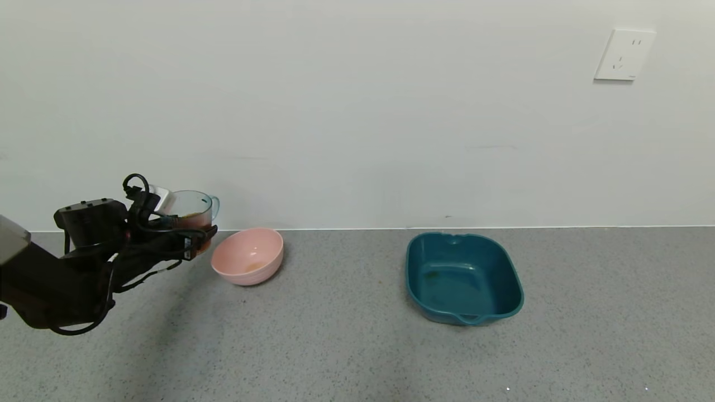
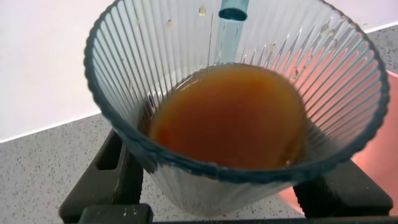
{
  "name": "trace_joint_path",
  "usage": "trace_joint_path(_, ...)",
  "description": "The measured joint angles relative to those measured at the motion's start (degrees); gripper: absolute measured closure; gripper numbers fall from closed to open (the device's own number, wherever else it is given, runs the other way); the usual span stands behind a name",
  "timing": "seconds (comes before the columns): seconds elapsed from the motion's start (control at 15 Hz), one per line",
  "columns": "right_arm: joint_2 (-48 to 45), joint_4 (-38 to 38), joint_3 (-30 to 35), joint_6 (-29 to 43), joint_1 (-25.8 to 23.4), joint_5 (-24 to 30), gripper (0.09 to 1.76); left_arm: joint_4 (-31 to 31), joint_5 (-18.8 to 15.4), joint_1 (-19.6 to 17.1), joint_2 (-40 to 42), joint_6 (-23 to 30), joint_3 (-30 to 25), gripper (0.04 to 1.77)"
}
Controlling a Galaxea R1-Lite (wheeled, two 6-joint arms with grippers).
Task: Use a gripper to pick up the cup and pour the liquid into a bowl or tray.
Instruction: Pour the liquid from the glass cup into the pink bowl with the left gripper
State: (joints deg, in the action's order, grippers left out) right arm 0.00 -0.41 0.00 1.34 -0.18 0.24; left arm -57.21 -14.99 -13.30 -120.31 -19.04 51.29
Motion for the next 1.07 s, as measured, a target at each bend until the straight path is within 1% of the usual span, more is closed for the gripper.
trace_joint_path(0.93,0.0,0.0,0.0,0.0,0.0,0.0,0.14,0.4,0.4,0.0,0.3,-8.4,0.5,0.49)
trace_joint_path(1.07,0.0,0.0,0.0,0.0,0.0,0.0,0.14,0.4,0.5,0.0,0.4,-10.2,0.5,0.50)
